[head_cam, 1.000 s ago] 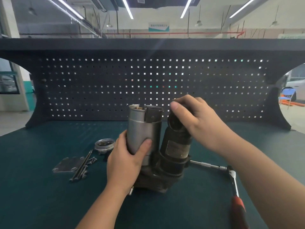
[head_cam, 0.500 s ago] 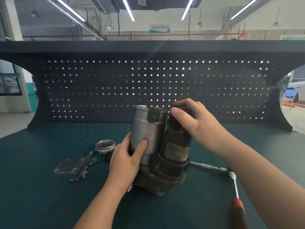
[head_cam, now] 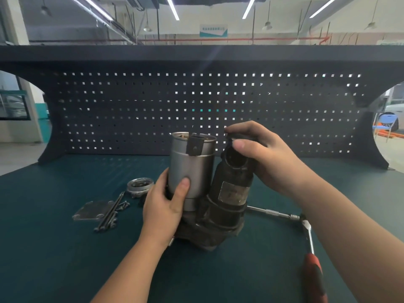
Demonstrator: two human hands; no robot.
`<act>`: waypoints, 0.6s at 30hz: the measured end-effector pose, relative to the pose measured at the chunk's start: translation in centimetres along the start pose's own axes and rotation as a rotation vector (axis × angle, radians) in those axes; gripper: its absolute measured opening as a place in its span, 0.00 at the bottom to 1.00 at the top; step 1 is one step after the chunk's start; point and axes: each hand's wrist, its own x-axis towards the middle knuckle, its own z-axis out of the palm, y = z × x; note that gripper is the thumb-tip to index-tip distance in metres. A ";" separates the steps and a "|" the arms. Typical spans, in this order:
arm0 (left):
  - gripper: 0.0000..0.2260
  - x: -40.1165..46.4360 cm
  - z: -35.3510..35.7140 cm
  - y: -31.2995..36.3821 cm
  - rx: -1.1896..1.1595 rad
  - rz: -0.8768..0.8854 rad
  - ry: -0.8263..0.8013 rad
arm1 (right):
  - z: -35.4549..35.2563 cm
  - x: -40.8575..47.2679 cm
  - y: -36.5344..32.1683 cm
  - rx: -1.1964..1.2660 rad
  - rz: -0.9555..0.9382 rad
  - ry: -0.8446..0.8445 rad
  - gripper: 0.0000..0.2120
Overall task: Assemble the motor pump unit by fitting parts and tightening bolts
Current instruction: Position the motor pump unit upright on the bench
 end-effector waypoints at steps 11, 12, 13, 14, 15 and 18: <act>0.35 0.0 -0.1 0.4 0.001 -0.038 -0.038 | 4.1 -0.5 0.1 -0.259 -0.226 0.265 0.25; 0.35 0.0 -0.1 0.5 -0.004 -0.043 -0.036 | 4.1 -0.6 0.2 -0.267 -0.239 0.262 0.25; 0.34 -0.1 -0.2 0.5 -0.008 -0.048 -0.037 | 3.9 -0.6 0.3 -0.258 -0.243 0.258 0.26; 0.34 -0.1 -0.1 0.6 -0.007 -0.049 -0.040 | 3.6 -0.7 0.5 -0.228 -0.242 0.268 0.27; 0.34 -0.1 -0.1 0.6 0.004 -0.045 -0.046 | 3.4 -0.8 0.8 -0.184 -0.238 0.298 0.29; 0.35 0.1 -0.1 0.7 0.039 -0.041 -0.078 | 4.0 -1.4 2.2 -0.052 -0.238 0.448 0.34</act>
